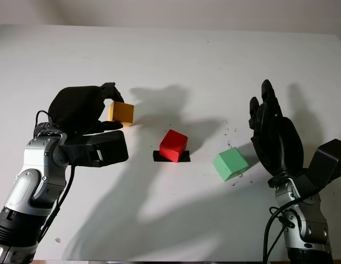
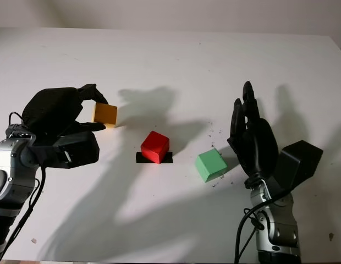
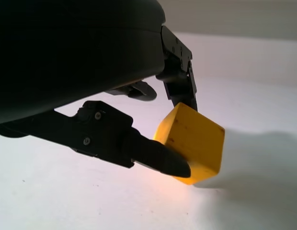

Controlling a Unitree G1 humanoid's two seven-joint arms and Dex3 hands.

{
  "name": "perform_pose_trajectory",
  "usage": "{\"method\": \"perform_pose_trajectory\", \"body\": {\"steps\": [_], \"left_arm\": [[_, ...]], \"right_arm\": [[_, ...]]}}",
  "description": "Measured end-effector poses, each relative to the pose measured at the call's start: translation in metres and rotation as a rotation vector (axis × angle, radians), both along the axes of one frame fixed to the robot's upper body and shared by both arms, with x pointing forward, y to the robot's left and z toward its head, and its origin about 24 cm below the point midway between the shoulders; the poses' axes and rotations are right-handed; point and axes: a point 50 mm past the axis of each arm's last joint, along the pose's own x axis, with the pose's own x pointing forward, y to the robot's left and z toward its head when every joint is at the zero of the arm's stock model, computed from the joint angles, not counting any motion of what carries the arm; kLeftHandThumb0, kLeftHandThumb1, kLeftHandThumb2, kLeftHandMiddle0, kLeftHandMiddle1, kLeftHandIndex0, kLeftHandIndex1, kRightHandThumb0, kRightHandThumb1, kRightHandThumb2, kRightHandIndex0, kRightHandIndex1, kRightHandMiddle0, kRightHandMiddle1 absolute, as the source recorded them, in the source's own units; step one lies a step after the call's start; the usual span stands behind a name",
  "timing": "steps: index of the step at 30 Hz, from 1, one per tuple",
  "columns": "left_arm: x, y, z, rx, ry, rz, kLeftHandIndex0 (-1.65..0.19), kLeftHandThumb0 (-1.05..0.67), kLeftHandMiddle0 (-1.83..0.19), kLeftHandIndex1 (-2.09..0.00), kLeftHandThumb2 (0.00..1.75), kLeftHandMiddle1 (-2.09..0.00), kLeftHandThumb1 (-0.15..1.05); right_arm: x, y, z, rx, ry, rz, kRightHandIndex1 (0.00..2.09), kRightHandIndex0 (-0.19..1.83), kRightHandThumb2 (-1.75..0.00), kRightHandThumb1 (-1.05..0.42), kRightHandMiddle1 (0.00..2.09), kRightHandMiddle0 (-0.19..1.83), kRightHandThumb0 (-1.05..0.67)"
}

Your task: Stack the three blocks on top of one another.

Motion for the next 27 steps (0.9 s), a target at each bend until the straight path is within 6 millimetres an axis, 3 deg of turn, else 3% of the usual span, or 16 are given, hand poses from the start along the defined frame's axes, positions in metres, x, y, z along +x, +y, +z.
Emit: {"method": "perform_pose_trajectory", "body": {"steps": [8, 21, 27], "left_arm": [[-0.001, 0.008, 0.004, -0.251, 0.045, -0.108, -0.22, -0.36, -0.29, -1.40, 0.11, -0.03, 1.05], [-0.009, 0.007, 0.021, -0.424, 0.119, -0.297, -0.23, -0.37, -0.26, -1.51, 0.11, -0.03, 1.05], [-0.006, 0.000, 0.032, -0.536, 0.192, -0.417, -0.28, -0.38, -0.26, -1.47, 0.09, -0.04, 1.05]], "right_arm": [[0.000, -0.001, 0.000, 0.001, 0.000, -0.007, 0.00, -0.19, -0.61, -1.05, 0.00, -0.19, -0.66], [0.001, 0.003, -0.001, -0.017, 0.016, -0.006, 0.00, -0.19, -0.64, -1.05, 0.00, -0.19, -0.64], [-0.001, 0.003, -0.002, -0.013, 0.022, -0.016, 0.00, -0.19, -0.60, -1.05, 0.00, -0.19, -0.65]]}}
